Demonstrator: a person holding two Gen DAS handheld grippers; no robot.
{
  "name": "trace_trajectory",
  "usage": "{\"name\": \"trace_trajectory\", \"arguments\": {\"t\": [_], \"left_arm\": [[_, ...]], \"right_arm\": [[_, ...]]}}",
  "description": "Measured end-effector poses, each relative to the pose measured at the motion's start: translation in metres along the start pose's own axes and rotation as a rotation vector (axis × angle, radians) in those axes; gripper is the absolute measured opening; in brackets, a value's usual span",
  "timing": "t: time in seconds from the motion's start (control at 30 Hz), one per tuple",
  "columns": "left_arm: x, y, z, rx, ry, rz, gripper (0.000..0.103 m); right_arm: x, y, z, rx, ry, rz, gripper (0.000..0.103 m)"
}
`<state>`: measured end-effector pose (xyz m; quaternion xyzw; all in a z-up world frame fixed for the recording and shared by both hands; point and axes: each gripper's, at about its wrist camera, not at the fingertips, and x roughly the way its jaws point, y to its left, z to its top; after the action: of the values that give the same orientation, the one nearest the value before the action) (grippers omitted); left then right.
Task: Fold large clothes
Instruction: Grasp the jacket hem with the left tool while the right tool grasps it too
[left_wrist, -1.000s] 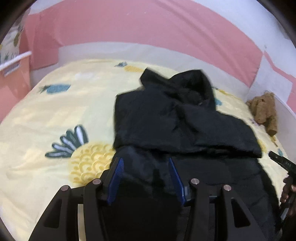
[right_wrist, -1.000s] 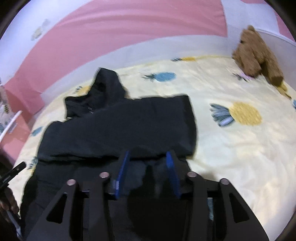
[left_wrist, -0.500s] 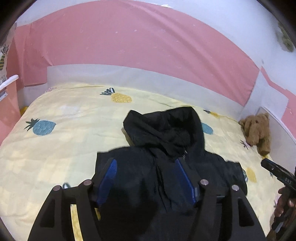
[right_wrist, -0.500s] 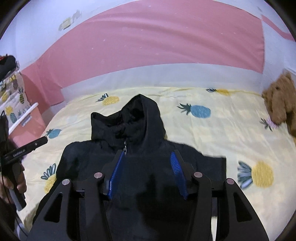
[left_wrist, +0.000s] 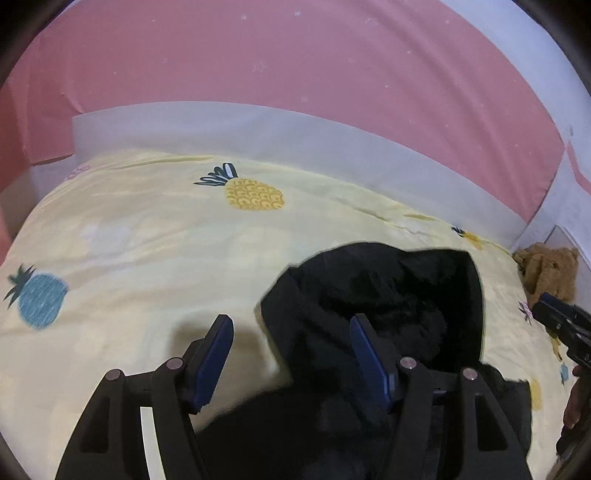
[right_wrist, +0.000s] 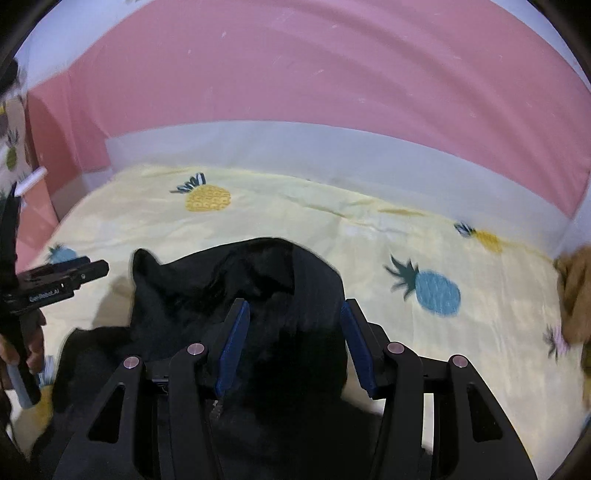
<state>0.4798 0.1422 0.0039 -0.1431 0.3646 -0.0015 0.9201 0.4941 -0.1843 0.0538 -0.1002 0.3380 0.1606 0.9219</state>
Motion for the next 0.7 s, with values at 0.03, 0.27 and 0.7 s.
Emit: {"name": "trace_trajectory", "arguments": {"t": [0.03,0.27,0.7], "left_arm": [[0.01,0.002,0.004,-0.003,0.005,-0.001,0.065],[0.072,0.012,0.019,-0.009,0.013,-0.027,0.063],[0.056,-0.023,0.017,0.091,0.004,-0.057,0.005]], "right_arm": [[0.011,0.001,0.006,-0.023,0.003,-0.008,0.052],[0.085,0.006,0.034,-0.093,0.065,-0.027,0.052],[0.035,-0.012,0.018,-0.022,0.0,-0.044,0.008]]}}
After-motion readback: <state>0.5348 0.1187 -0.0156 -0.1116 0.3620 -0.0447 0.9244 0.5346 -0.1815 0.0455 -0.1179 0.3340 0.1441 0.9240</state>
